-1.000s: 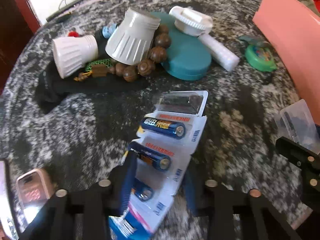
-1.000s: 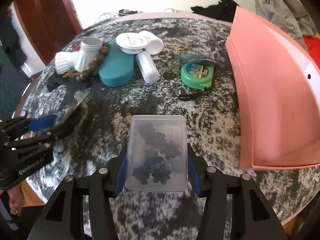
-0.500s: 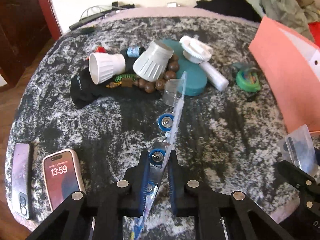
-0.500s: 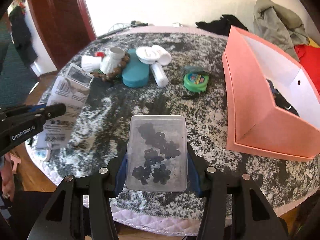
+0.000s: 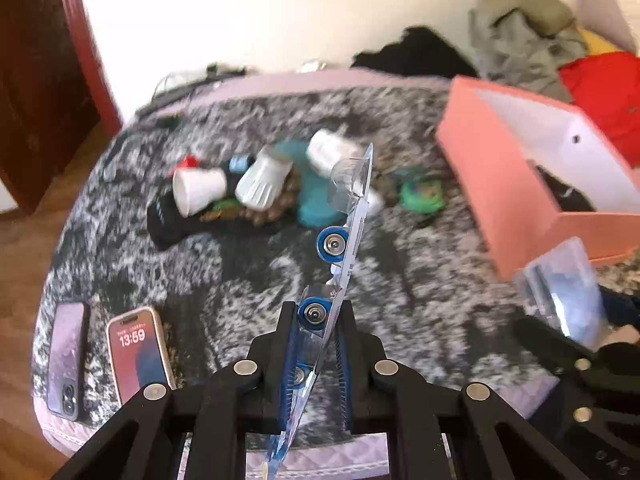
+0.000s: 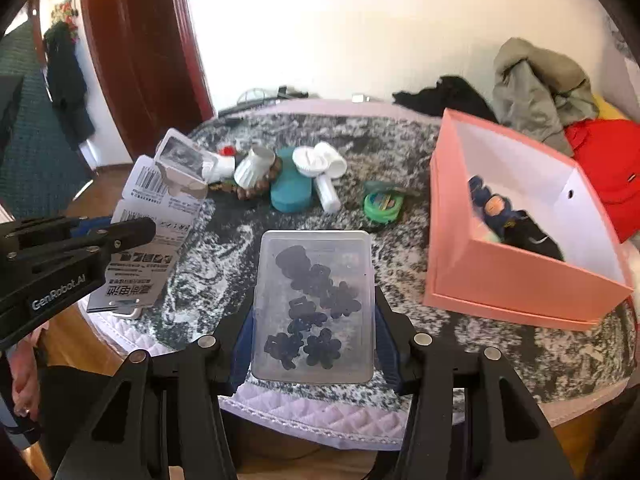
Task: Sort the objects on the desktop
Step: 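Drop the plastic box from right tool while left tool drops batteries into pink box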
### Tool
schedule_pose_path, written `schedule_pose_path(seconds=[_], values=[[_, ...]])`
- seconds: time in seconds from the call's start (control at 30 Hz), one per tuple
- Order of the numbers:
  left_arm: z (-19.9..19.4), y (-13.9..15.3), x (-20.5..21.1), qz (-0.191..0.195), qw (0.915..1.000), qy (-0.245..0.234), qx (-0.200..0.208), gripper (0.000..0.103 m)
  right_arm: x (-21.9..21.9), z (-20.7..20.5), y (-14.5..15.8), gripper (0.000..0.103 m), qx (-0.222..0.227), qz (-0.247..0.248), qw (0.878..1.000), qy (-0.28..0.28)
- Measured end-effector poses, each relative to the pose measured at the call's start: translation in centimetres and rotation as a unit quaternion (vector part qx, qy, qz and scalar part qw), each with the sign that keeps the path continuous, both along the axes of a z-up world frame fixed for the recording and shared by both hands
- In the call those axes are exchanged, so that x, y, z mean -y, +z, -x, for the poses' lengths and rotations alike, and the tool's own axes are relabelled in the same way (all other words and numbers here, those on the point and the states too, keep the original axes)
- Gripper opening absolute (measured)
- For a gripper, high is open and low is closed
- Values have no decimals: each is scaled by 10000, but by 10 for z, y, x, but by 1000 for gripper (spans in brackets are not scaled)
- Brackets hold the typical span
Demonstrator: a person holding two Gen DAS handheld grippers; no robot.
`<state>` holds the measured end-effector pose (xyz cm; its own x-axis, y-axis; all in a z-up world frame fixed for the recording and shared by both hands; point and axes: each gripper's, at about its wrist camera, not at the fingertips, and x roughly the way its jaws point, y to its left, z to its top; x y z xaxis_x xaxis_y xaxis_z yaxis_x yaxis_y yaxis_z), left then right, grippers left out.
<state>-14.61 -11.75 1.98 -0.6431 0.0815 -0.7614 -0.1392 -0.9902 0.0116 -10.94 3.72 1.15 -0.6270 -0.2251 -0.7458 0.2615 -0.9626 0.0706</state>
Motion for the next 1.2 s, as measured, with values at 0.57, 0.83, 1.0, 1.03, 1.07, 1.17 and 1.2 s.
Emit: schedule_pose_path(seconds=[0.57, 0.83, 1.0, 1.03, 1.07, 1.17, 1.2], values=[[-37, 79, -152, 41, 9880, -1368, -709, 13, -122, -79, 84, 55, -1060, -159, 9891, -1012], [-7, 101, -244, 35, 9756, -2032, -828, 13, -197, -67, 109, 55, -1330, -274, 9767, -1662], [36, 104, -282, -22, 9714, -2239, -787, 13, -236, -22, 112, 55, -1299, -319, 9720, -1934], [46, 103, -288, -36, 9710, -2264, -762, 13, -242, -12, 112, 55, -1279, -329, 9715, -1966], [57, 102, -294, -50, 9706, -2289, -736, 13, -249, 0, 111, 55, -1250, -342, 9711, -2002], [98, 85, -308, -79, 9715, -2308, -535, 13, -265, 42, 100, 55, -1120, -369, 9714, -2062], [113, 76, -311, -86, 9723, -2293, -436, 13, -270, 57, 94, 55, -1057, -372, 9717, -2081]])
